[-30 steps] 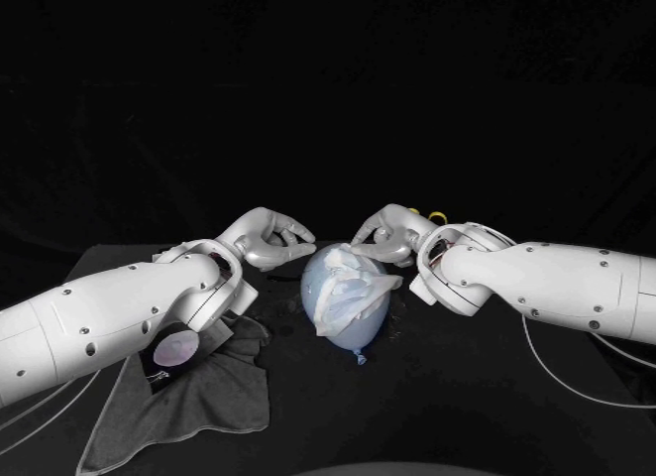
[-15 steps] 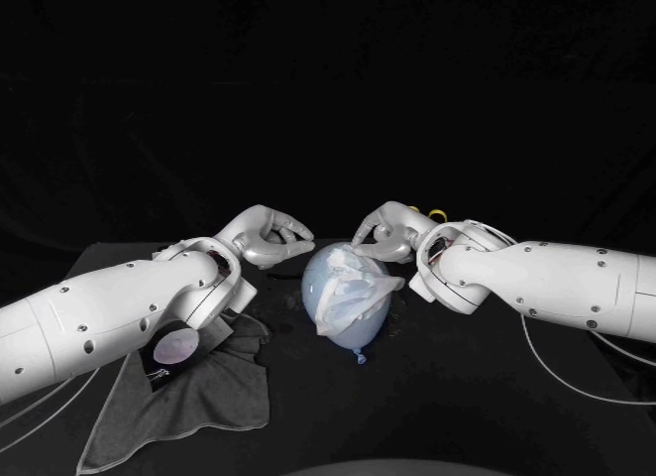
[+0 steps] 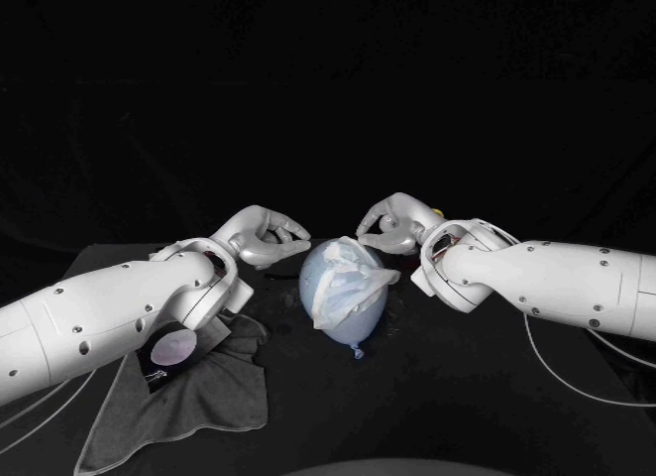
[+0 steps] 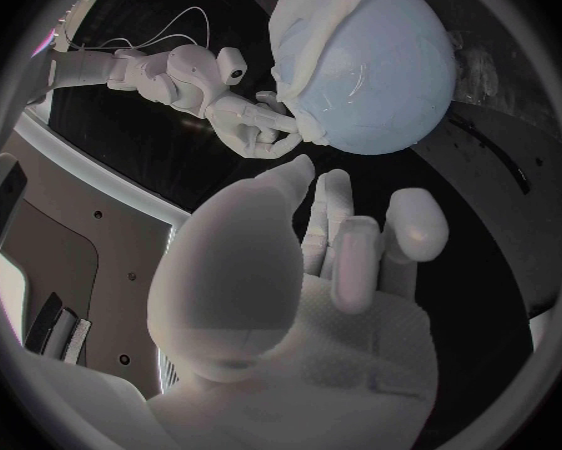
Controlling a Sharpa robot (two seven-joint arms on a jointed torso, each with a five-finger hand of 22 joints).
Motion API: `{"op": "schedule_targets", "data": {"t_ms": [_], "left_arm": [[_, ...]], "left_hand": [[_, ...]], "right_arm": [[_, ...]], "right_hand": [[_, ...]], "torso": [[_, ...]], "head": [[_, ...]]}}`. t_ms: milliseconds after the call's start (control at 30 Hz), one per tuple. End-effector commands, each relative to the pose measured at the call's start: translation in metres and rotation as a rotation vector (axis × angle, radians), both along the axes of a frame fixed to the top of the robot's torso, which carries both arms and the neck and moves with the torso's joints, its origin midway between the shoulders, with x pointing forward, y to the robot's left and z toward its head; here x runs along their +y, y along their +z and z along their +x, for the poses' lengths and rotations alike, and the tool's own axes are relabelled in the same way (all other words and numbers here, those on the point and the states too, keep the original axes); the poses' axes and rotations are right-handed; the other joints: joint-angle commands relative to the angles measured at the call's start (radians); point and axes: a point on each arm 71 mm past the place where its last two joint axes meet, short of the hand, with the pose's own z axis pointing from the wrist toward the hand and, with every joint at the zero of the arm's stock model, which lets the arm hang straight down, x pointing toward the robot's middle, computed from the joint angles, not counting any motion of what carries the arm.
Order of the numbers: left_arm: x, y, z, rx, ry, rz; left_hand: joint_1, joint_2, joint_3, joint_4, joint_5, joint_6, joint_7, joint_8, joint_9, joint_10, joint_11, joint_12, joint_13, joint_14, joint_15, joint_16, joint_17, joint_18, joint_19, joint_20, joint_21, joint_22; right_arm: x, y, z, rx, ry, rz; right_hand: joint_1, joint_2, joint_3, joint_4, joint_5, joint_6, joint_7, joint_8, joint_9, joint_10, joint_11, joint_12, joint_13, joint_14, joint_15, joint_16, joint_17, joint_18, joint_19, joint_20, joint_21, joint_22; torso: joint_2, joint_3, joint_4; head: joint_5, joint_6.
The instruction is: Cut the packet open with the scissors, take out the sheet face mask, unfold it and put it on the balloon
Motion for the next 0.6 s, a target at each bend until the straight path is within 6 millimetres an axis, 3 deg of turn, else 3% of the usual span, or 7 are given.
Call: {"op": "schedule_targets", "data": {"t_ms": [33, 533, 600], "left_arm": [[-0.0016, 0.0001, -0.0003, 0.011, -0.011, -0.011], [-0.0017, -0.0017, -0.0003, 0.019, -0.012, -0.012], [-0.0017, -0.0019, -0.0003, 0.019, -0.013, -0.012]], "left_hand": [[0.009, 0.001, 0.0, 0.007, -0.001, 0.009, 0.001, -0.004, 0.001, -0.009, 0.001, 0.004, 0.001, 0.006, -0.003, 0.003, 0.0, -0.018, 0.005, 0.001, 0.006, -0.001], [0.008, 0.001, 0.0, 0.008, -0.001, 0.01, 0.001, -0.004, 0.002, -0.01, 0.001, 0.003, 0.001, 0.006, -0.003, 0.003, 0.0, -0.018, 0.005, 0.001, 0.005, -0.002], [0.008, 0.001, 0.0, 0.008, -0.001, 0.01, 0.001, -0.004, 0.002, -0.01, 0.001, 0.003, 0.001, 0.006, -0.003, 0.003, 0.0, -0.018, 0.005, 0.001, 0.005, -0.002]], "right_arm": [[-0.0035, 0.0031, 0.0013, -0.044, -0.023, 0.018], [-0.008, 0.0001, 0.0042, -0.01, -0.031, 0.021], [-0.0071, -0.0007, 0.0022, 0.009, -0.016, 0.027]], "right_hand": [[-0.011, -0.001, 0.009, 0.001, 0.005, -0.004, -0.004, 0.005, 0.075, 0.087, -0.005, 0.002, 0.24, 0.106, -0.007, 0.004, 0.263, -0.008, -0.001, -0.006, 0.007, 0.081], [-0.022, -0.001, 0.022, 0.0, 0.005, -0.015, -0.003, 0.01, 0.082, 0.069, -0.004, -0.016, 0.217, 0.106, -0.007, 0.004, 0.263, -0.007, -0.003, -0.006, 0.002, 0.08], [-0.037, -0.015, 0.018, 0.002, 0.005, -0.037, 0.001, 0.006, 0.084, 0.034, -0.001, -0.053, 0.173, 0.106, -0.005, 0.004, 0.263, -0.006, -0.006, -0.005, -0.006, 0.077]], "torso": [[0.0, 0.0, 0.0], [0.0, -0.0002, 0.0005], [0.0, -0.0003, 0.0009]], "head": [[-0.004, 0.0], [-0.007, 0.0], [-0.008, 0.001]]}}
